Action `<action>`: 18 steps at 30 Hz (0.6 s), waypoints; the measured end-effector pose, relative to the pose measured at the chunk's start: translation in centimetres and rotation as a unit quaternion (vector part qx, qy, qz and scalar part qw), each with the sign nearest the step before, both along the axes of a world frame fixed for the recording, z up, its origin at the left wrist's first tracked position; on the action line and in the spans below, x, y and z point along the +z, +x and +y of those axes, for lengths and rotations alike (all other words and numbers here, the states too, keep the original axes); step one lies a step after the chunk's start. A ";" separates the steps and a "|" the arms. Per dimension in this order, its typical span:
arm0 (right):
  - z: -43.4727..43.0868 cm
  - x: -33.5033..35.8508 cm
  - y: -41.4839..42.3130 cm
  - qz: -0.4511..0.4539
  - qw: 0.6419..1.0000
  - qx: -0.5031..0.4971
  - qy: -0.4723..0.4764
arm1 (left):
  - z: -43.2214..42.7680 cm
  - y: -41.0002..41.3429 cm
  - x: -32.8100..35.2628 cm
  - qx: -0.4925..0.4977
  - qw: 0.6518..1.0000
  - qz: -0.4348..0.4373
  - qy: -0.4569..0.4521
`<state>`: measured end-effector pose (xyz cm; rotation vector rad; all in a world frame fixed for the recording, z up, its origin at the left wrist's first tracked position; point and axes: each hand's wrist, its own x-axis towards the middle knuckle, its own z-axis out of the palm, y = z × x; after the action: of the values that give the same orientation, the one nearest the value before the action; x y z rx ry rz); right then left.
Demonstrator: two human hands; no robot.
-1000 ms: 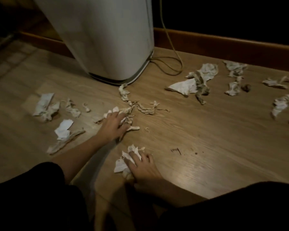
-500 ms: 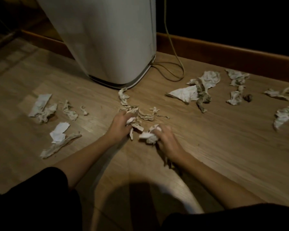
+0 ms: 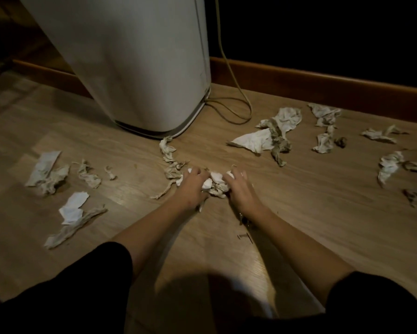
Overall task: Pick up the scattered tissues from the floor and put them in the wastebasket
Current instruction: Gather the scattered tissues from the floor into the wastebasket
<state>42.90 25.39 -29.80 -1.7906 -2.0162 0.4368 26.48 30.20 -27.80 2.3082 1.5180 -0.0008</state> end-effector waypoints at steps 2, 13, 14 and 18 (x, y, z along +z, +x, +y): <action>-0.5 0.0 0.4 0.009 1.000 0.001 0.003 | -0.1 0.6 0.7 -0.018 0.999 -0.018 0.021; -3.6 7.1 14.6 0.110 0.966 -0.230 -0.039 | 0.9 16.1 9.9 -0.179 0.977 -0.117 0.018; -4.7 8.5 16.9 0.102 0.962 -0.252 -0.024 | 0.6 19.0 11.1 -0.207 0.971 -0.120 0.022; -11.4 15.1 26.9 0.018 0.934 -0.354 0.039 | -3.6 32.6 17.0 -0.326 0.932 -0.152 0.047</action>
<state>69.83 13.98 -14.66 -2.2607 -1.2046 0.1554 59.08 26.58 -10.83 2.6287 0.5721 0.2440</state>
